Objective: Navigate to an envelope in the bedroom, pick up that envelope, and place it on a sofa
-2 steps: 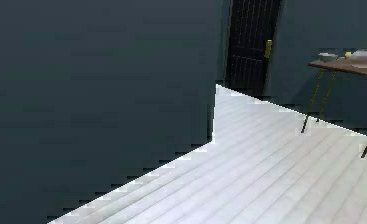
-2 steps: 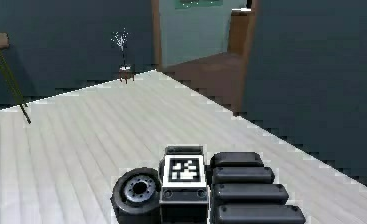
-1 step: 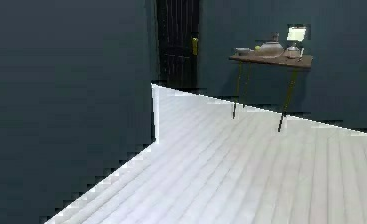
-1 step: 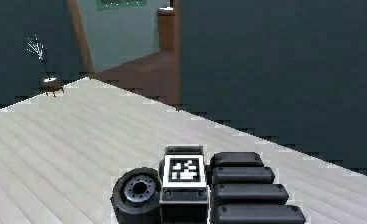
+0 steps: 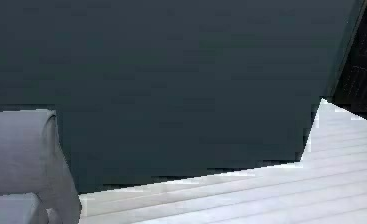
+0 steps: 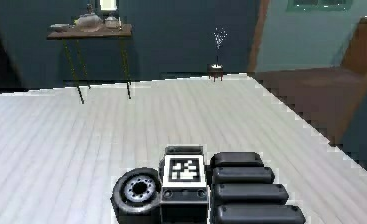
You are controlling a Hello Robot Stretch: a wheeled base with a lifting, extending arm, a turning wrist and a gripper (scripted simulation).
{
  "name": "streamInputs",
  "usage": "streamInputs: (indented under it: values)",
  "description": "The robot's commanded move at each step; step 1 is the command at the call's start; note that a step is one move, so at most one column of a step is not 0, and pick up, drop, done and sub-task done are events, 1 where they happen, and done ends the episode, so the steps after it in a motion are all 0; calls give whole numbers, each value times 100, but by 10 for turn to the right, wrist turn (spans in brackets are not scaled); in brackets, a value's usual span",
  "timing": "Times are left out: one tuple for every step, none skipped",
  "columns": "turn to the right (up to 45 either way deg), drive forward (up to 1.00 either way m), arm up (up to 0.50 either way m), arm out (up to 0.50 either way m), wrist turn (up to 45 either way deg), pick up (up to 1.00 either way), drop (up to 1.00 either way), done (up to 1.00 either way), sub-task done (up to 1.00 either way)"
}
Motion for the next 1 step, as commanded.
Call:
streamInputs:
  values:
    - [-450,0,0,0,0,0,0,0,0]
